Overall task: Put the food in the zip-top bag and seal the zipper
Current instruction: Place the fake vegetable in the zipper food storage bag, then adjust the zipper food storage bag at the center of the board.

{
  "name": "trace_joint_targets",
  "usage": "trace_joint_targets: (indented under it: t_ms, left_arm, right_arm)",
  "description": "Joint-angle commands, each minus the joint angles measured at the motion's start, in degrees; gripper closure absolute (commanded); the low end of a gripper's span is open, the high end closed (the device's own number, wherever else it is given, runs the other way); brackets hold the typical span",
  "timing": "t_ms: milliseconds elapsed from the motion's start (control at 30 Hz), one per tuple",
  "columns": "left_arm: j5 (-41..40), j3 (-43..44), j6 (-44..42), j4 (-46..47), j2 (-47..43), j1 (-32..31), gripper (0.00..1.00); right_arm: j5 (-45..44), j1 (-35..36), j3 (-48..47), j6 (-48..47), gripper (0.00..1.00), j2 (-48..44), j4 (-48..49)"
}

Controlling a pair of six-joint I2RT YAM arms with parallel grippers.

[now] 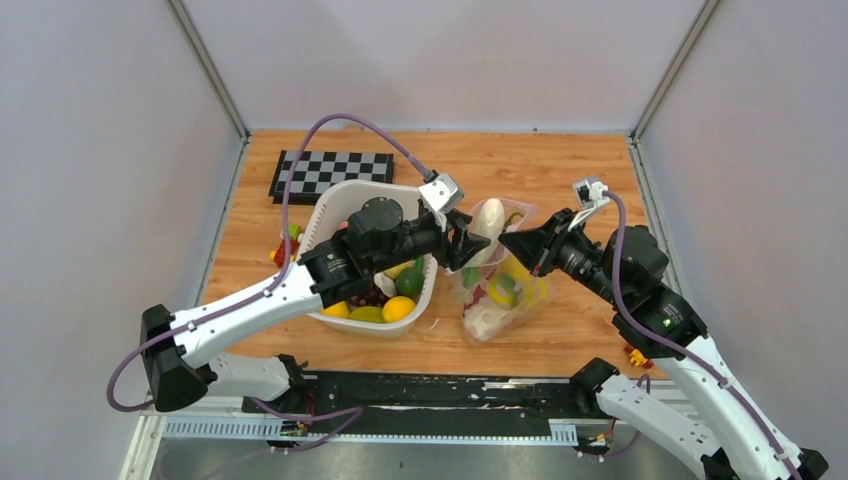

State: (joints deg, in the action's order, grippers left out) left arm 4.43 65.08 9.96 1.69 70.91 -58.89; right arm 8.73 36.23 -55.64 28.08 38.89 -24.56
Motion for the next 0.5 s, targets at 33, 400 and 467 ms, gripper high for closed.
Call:
trace_joint_targets:
  t_ms: [33, 400, 467]
  left_arm:
    - [-6.30, 5.17, 1.23, -8.10, -3.86, -0.26, 0.22]
    - [-1.88, 11.92, 4.22, -21.51, 4.45, 0.18, 0.24]
    - [-2.95, 13.88, 4.32, -24.60, 6.52, 0.40, 0.30]
  right_arm:
    - [2.67, 0.19, -1.17, -2.40, 1.00, -1.16, 5.12]
    - [4.65, 0.17, -2.01, -2.04, 1.00, -0.33, 6.76]
    - [4.82, 0.21, -1.85, -1.86, 1.00, -0.39, 6.87]
